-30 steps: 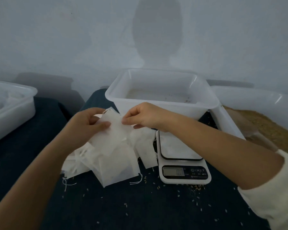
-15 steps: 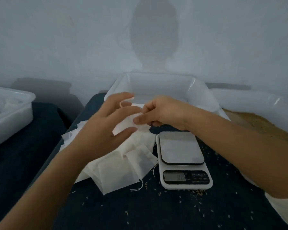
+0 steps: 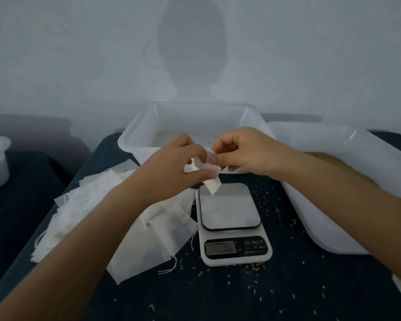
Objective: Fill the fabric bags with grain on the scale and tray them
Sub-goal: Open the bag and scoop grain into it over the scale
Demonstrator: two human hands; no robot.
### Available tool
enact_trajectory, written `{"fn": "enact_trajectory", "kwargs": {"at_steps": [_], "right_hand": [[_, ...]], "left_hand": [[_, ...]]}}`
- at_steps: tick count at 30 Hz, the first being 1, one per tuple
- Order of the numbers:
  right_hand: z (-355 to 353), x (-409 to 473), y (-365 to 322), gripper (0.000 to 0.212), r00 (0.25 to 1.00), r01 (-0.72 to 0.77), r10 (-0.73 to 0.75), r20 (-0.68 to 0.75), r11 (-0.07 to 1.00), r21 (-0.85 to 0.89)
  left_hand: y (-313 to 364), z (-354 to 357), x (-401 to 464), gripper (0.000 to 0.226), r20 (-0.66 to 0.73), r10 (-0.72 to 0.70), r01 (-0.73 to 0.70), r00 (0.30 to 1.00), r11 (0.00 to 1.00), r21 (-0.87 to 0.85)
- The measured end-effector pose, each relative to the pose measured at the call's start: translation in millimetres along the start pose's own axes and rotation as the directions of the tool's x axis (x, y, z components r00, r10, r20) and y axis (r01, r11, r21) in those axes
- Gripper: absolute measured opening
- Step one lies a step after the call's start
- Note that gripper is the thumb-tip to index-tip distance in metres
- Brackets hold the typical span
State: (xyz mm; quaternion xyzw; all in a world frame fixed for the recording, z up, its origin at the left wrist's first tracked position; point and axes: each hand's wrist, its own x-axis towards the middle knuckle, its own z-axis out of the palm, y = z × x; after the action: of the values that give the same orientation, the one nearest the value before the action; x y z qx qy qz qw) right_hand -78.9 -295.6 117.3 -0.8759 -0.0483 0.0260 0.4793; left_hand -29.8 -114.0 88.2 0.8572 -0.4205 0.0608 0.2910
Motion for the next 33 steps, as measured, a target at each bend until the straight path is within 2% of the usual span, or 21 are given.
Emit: {"fn": "enact_trajectory", "kwargs": {"at_steps": [2,6,8,10,11,13,16,18,20,21,22,23,24,25,26,27,28,30,33], "right_hand": [[-1,-1,0,0.007,1.000,0.007,-0.008,-0.026,1.000,-0.023],[-5,1,4,0.011,0.990,-0.062,0.053,-0.129,0.996,-0.071],[-8,0,5,0.012,0.983,-0.099,0.087,-0.162,0.993,-0.066],[-8,-1,7,0.011,0.981,-0.131,0.127,-0.148,0.991,-0.013],[-8,-2,8,0.012,0.979,-0.146,0.150,-0.139,0.989,0.033],[-8,-4,12,0.013,0.970,-0.174,0.187,-0.153,0.980,0.094],[-9,-8,19,0.014,0.960,-0.172,0.175,-0.219,0.985,0.032],[-7,-13,21,0.011,0.972,-0.155,0.150,-0.183,0.988,-0.016],[-16,-18,20,0.004,0.980,-0.146,0.148,-0.132,0.989,0.024],[-28,-19,21,0.010,0.974,-0.157,0.160,-0.161,0.987,0.031],[-44,-19,25,0.013,0.958,-0.183,0.171,-0.232,0.983,-0.032],[-65,-19,32,0.016,0.932,-0.241,0.168,-0.320,0.949,-0.203],[-86,-20,41,0.019,0.909,-0.341,0.173,-0.378,0.830,-0.441],[-105,-23,53,0.021,0.887,-0.450,0.231,-0.399,0.622,-0.641],[-117,-27,66,0.023,0.848,-0.520,0.351,-0.397,0.407,-0.751],[-123,-32,79,0.026,0.783,-0.552,0.491,-0.382,0.264,-0.791],[-126,-36,93,0.030,0.713,-0.563,0.609,-0.349,0.199,-0.802],[-127,-42,112,0.033,0.637,-0.576,0.715,-0.289,0.191,-0.795],[-126,-48,130,0.029,0.632,-0.595,0.724,-0.275,0.226,-0.772]], "left_hand": [[2,2,7,0.018,0.041,-0.020,0.021,0.999,0.999,-0.028],[7,5,10,0.021,0.038,0.052,-0.051,0.998,0.997,-0.049],[9,9,9,0.014,0.034,0.091,-0.093,0.995,0.993,0.069],[10,15,8,0.024,-0.024,0.117,-0.109,0.993,0.972,0.207],[11,17,8,0.024,-0.069,0.118,-0.100,0.991,0.970,0.221],[13,21,7,0.017,-0.170,0.136,-0.108,0.976,0.981,0.163],[19,30,6,0.013,-0.266,0.145,-0.133,0.953,0.989,0.065],[24,36,7,0.011,-0.272,0.173,-0.164,0.947,0.985,0.054],[25,38,10,0.011,-0.272,0.169,-0.161,0.948,0.986,0.049],[24,38,11,0.011,-0.270,0.156,-0.151,0.950,0.988,0.039],[23,38,12,0.010,-0.265,0.145,-0.143,0.953,0.989,0.026],[23,39,12,0.010,-0.262,0.138,-0.141,0.955,0.990,0.009],[24,41,12,0.009,-0.264,0.135,-0.144,0.955,0.989,-0.015],[25,43,11,0.007,-0.269,0.127,-0.144,0.955,0.989,-0.042],[26,45,11,0.006,-0.274,0.116,-0.139,0.955,0.988,-0.065],[28,46,11,0.006,-0.274,0.106,-0.132,0.956,0.988,-0.078],[29,48,12,0.005,-0.270,0.105,-0.132,0.957,0.988,-0.082],[31,52,13,0.006,-0.240,0.128,-0.148,0.962,0.987,-0.069],[34,56,14,0.006,-0.203,0.152,-0.167,0.967,0.984,-0.056]]}}
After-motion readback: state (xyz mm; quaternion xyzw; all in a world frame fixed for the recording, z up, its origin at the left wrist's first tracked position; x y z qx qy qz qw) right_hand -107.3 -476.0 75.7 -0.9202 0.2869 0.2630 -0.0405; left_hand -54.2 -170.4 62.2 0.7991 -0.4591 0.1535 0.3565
